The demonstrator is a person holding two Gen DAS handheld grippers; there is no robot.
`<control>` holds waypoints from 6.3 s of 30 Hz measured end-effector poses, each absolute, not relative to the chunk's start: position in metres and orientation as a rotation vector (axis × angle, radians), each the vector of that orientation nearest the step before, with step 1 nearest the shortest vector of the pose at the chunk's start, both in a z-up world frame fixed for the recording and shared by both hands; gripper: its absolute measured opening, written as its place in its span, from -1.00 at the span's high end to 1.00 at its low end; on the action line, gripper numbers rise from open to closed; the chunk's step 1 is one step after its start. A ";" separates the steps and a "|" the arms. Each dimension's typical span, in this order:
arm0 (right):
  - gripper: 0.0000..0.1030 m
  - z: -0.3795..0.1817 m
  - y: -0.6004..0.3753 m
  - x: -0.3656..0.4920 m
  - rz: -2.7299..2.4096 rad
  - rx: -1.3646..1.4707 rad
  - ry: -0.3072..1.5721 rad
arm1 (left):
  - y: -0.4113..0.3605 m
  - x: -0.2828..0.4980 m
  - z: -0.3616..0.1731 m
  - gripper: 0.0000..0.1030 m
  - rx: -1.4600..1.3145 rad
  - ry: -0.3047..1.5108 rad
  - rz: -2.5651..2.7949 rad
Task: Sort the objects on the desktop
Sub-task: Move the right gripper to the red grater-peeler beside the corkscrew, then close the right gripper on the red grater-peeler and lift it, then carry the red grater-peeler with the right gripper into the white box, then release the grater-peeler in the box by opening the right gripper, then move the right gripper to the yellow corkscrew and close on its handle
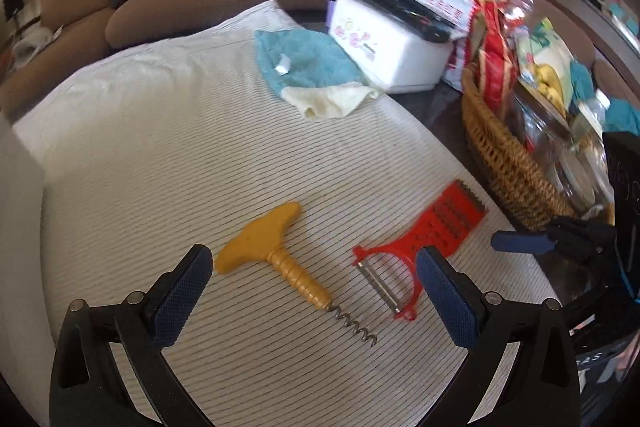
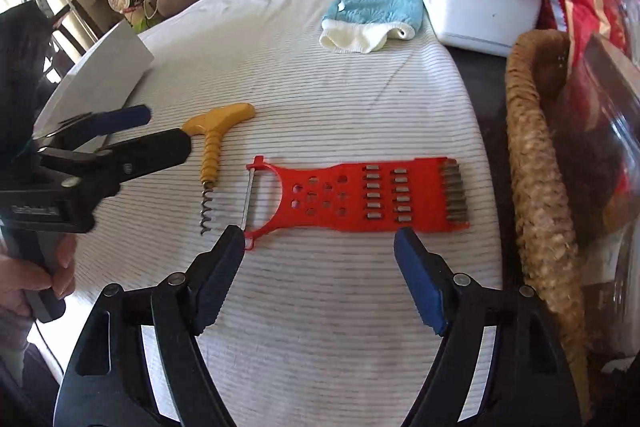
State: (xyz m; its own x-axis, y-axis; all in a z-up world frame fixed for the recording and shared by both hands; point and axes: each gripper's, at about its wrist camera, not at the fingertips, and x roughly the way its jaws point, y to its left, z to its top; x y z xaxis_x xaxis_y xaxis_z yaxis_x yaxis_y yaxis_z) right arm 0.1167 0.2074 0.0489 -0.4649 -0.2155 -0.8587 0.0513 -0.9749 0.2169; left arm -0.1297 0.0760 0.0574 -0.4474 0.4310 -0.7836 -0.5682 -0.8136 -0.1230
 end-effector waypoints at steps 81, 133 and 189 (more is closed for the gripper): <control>0.68 -0.022 0.184 0.104 -2.054 1.479 -1.079 | 0.017 0.027 0.007 -0.22 -1.283 -0.115 2.218; 0.80 0.039 -0.198 0.030 -1.857 1.639 -0.695 | -0.324 0.002 0.087 -0.23 -1.365 -0.289 2.525; -1.00 0.158 -0.081 0.126 -2.365 1.469 0.073 | -0.208 0.039 0.133 -1.00 -1.368 -0.098 2.595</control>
State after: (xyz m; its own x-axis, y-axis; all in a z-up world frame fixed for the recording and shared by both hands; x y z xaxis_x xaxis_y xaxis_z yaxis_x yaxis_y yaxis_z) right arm 0.1262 -0.0813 0.1584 -0.3981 -0.2696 -0.8768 0.3232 -0.9358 0.1410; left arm 0.0386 -0.2084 0.1327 -0.5487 0.2120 -0.8087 -0.1503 -0.9766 -0.1540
